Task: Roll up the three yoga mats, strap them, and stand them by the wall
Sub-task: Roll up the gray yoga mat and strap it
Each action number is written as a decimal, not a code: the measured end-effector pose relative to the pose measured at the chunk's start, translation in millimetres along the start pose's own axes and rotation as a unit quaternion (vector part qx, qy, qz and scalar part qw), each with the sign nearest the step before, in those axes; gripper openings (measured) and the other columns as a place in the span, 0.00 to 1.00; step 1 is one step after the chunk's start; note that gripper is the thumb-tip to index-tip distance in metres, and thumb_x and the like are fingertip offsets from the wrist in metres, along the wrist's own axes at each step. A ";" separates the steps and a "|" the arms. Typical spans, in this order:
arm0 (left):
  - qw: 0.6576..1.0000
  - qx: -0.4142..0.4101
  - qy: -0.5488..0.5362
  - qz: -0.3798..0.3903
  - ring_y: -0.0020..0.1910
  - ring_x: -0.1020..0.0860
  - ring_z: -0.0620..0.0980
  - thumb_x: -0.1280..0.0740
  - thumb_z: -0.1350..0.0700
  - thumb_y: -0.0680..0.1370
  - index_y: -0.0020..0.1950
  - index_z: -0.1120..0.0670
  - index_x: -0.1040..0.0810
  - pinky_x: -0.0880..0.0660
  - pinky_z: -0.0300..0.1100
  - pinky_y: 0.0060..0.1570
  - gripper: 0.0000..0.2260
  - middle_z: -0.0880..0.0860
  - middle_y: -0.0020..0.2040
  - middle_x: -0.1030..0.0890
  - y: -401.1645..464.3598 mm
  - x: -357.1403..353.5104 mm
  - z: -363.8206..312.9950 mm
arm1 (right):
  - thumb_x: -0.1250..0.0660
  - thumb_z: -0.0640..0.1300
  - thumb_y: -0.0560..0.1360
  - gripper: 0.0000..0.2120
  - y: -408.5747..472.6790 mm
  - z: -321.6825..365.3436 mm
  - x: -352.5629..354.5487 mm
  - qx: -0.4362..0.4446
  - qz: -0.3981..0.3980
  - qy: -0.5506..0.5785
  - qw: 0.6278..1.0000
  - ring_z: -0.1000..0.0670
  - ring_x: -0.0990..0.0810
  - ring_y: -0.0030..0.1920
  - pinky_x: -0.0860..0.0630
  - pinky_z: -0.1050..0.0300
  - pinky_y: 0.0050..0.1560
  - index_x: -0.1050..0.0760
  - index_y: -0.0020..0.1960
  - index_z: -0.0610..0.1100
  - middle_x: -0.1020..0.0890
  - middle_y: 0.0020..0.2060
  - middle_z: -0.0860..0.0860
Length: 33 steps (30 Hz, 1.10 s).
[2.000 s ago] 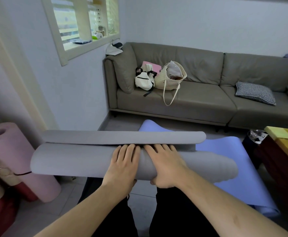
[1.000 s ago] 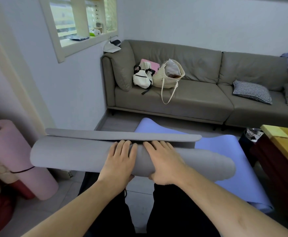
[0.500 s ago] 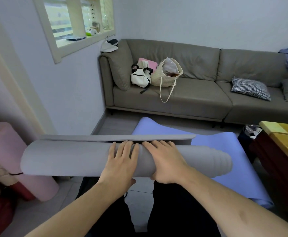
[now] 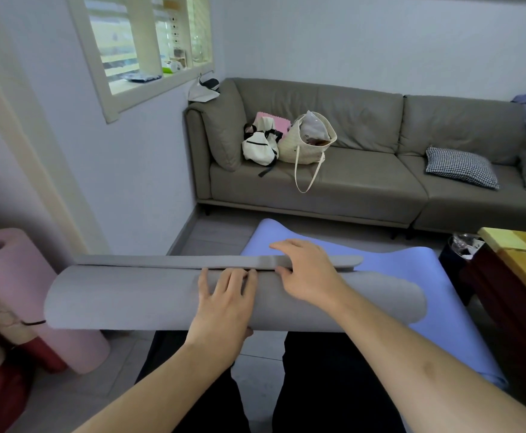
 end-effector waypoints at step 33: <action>0.999 -0.012 -0.038 -0.022 0.49 0.20 0.55 0.12 0.49 0.49 0.55 0.58 0.19 0.18 0.46 0.39 0.38 0.54 0.52 0.22 4.7 14.2 -1.8 | 0.16 0.57 0.61 0.56 -52.6 17.2 -35.4 0.122 0.016 -0.226 0.966 0.39 0.33 0.72 0.39 0.39 0.78 0.42 0.79 0.42 0.33 0.71 0.44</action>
Point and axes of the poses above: each hand's wrist, its own y-axis towards the middle knuckle, its own x-axis out of the back of the hand, z = x × y, the point moved 9 cm from there along y, towards the middle knuckle
